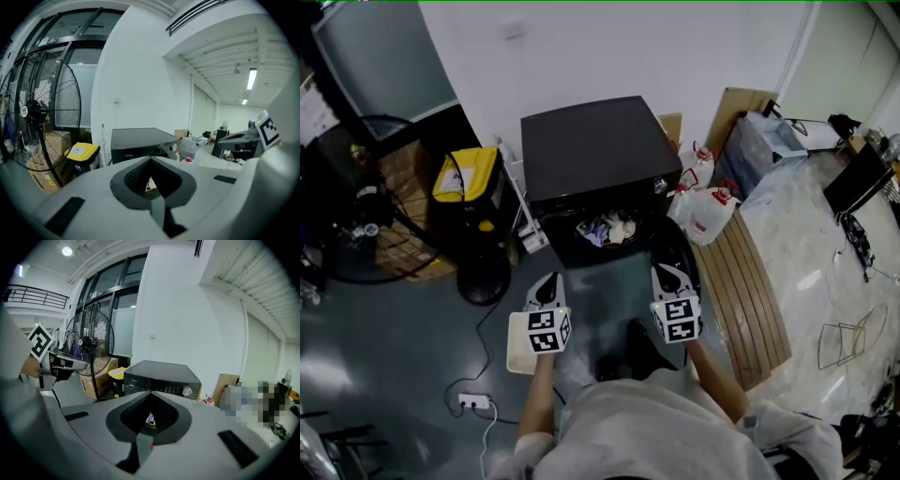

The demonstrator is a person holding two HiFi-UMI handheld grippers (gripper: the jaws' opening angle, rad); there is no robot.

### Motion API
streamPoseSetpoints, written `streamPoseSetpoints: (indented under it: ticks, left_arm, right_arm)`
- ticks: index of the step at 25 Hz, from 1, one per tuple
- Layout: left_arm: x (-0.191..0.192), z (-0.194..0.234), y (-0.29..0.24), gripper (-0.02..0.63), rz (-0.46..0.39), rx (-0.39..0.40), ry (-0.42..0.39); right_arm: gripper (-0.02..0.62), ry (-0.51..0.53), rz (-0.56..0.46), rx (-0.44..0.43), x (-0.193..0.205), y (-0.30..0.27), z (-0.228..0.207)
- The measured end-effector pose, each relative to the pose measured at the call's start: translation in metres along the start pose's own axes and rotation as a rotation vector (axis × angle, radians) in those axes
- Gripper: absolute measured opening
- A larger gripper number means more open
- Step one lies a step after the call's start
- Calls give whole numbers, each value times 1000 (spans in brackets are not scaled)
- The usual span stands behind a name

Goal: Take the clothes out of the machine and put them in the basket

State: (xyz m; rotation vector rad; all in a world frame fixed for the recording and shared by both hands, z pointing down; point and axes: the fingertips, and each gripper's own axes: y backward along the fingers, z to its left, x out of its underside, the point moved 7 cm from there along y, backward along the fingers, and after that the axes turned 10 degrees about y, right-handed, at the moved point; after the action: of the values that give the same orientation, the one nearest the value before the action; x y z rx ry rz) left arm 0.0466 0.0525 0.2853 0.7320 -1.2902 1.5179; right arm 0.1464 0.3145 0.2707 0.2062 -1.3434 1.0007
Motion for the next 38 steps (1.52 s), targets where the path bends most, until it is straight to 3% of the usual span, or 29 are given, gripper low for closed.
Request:
streamPoseSetpoints:
  ticks: [12, 23, 31, 38]
  left_arm:
    - [-11, 1, -70, 17, 8, -155, 54]
    - [23, 9, -100, 17, 68, -305, 120]
    - [45, 31, -111, 17, 88, -363, 165]
    - [66, 61, -126, 17, 107, -330, 181]
  right_arm:
    - [23, 67, 21, -196, -2, -93, -51]
    - [23, 111, 36, -365, 24, -182, -57]
    - [22, 127, 67, -425, 38, -224, -40]
    - [23, 125, 102, -397, 54, -244, -18]
